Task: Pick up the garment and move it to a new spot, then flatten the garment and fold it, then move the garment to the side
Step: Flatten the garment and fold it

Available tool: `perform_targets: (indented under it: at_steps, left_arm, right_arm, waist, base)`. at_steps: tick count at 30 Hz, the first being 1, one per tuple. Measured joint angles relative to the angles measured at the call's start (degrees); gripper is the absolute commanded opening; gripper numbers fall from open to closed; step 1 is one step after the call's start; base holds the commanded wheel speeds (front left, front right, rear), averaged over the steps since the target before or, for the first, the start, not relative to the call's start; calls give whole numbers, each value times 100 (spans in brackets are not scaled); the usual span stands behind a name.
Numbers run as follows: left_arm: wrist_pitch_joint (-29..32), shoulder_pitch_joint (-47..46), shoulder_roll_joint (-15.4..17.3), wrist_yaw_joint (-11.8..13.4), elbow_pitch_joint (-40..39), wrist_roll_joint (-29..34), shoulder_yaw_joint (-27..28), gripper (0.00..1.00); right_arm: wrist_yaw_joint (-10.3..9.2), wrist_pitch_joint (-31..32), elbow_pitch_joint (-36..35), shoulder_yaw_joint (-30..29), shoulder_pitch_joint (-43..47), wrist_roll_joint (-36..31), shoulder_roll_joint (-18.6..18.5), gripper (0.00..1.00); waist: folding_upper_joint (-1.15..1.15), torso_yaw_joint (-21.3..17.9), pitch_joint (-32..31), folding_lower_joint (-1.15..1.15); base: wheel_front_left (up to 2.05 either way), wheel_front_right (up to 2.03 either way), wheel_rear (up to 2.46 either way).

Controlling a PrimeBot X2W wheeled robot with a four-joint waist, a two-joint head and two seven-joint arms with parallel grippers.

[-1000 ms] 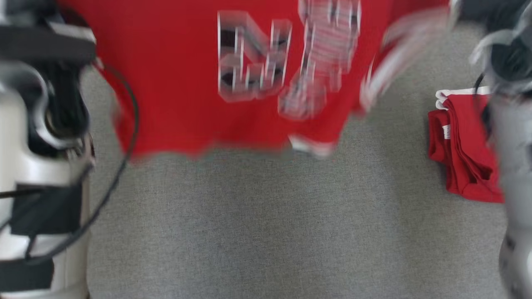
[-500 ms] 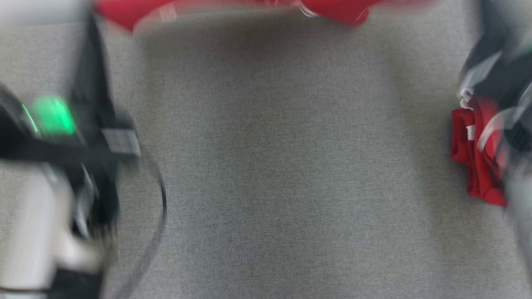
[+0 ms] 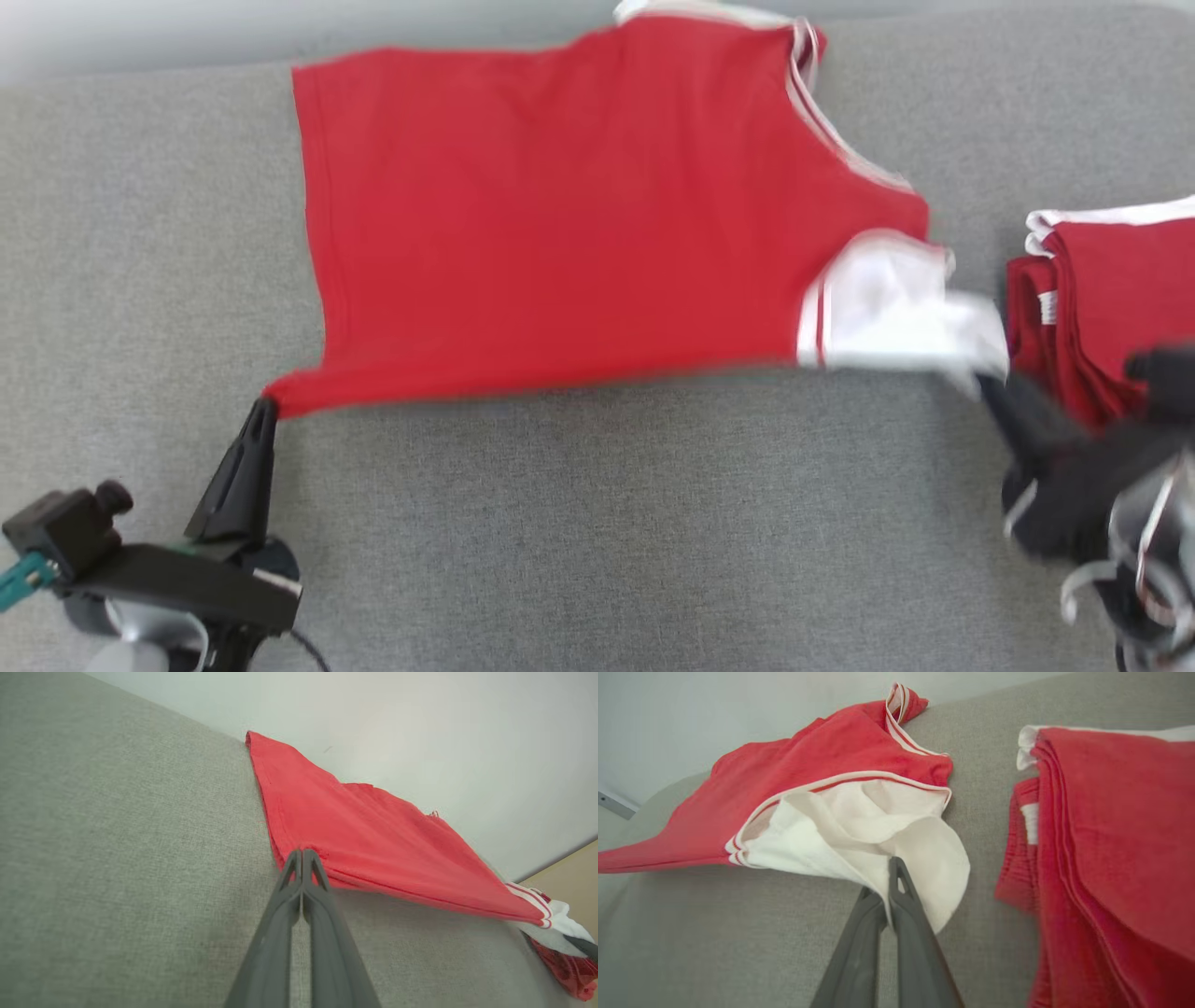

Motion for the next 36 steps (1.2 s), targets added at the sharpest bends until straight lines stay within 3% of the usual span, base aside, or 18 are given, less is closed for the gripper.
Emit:
perform_targets:
  at_steps: [7, 16, 21, 22, 23, 24, 25, 26, 27, 36]
  left_arm:
    - [-2, 454, 227, -13, 180, 0, 109, 0]
    - [-31, 940, 216, 47, 213, 1, 121, 0]
    - [-36, 1120, 198, 98, 213, 0, 121, 0]
    - [-36, 1120, 187, 112, 213, 0, 120, 20]
    - [-35, 1120, 186, 125, 213, 1, 110, 47]
    - [-34, 1120, 182, 148, 216, 1, 107, 100]
    - [-19, 1121, 180, 153, 219, 1, 98, 100]
    - [-13, 1124, 180, 196, 225, 2, 81, 100]
    - [7, 1134, 187, 245, 245, 11, 82, 100]
    - [9, 1384, 326, 565, 196, 180, 210, 100]
  right_arm:
    - [-1, 263, -249, 151, 960, -5, -65, 0]
    - [-12, 706, -430, 390, 1640, 67, -70, 0]
    - [-111, 905, -528, 432, 1733, 67, -140, 0]
    - [-115, 953, -543, 439, 1733, 67, -140, 0]
    - [-149, 1001, -546, 463, 1733, 67, -141, 0]
    - [-161, 1036, -548, 488, 1733, 67, -141, 0]
    - [-161, 1084, -556, 520, 1735, 67, -141, 41]
    - [-161, 1132, -566, 555, 1741, 67, -141, 41]
    - [-179, 1166, -567, 577, 1753, 68, -141, 100]
    - [-207, 1492, -682, 716, 1972, 229, -146, 100]
  waist:
    - [0, -5, -296, 0]
    - [0, -25, -606, -1]
    - [0, 17, -642, 0]
    - [-1, 21, -642, 0]
    - [0, 25, -641, 0]
    - [0, 30, -641, 0]
    - [0, 35, -640, 0]
    - [0, 40, -640, 0]
    - [0, 44, -640, 0]
    - [0, 63, -728, 0]
  base:
    - [0, 0, 0]
    - [0, 0, 0]
    - [0, 0, 0]
    - [0, 0, 0]
    - [0, 0, 0]
    - [0, 0, 0]
    - [0, 0, 0]
    - [0, 0, 0]
    - [0, 0, 0]
    - [0, 0, 0]
